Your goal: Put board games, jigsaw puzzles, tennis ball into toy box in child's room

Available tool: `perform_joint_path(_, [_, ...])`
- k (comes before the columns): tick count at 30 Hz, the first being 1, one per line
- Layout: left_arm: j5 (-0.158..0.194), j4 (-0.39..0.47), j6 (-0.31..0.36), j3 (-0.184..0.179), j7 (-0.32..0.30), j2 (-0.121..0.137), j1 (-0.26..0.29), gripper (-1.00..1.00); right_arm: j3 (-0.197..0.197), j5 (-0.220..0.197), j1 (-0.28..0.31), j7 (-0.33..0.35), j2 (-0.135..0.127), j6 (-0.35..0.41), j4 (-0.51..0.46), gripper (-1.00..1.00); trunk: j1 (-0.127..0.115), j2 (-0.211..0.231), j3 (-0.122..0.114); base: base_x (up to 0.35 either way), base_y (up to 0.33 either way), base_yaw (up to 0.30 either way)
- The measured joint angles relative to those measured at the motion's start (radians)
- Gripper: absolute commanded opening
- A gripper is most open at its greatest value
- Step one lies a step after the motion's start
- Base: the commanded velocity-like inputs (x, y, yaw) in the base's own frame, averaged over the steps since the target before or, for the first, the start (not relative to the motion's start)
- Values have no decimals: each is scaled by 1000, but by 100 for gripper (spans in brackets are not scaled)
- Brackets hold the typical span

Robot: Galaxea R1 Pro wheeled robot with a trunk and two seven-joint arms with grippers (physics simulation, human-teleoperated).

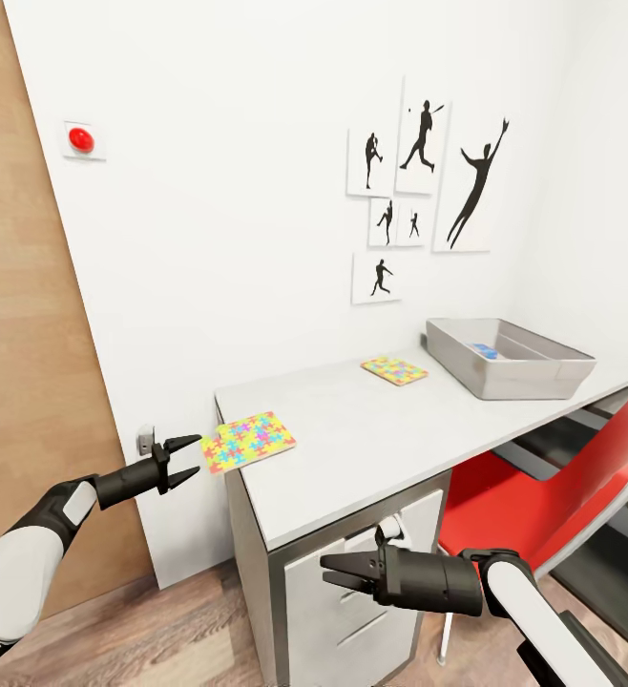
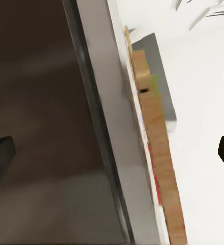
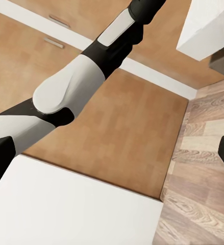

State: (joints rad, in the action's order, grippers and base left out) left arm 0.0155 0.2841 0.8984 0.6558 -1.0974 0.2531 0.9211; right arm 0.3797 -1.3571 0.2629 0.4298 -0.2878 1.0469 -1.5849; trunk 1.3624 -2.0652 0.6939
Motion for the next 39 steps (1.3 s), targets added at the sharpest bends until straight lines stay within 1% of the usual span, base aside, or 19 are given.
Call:
perform_joint_path(2, [0,0,0,0,0,0,0,100,0,0,0,0,0,0,0,100,8,-14,6,0,0,0])
perform_joint_path(16, [1,0,-2,0,0,-1,0,100,0,-1,0,-1,0,0,0,100,8,-14,6,0,-2,0])
perform_joint_path(24, [0,0,-3,0,0,-1,0,100,0,0,0,-1,0,0,0,100,8,-14,6,0,-139,0])
perform_joint_path(39, [1,0,-4,0,0,-2,0,100,0,-1,0,-1,0,0,0,100,8,-14,6,0,-12,0])
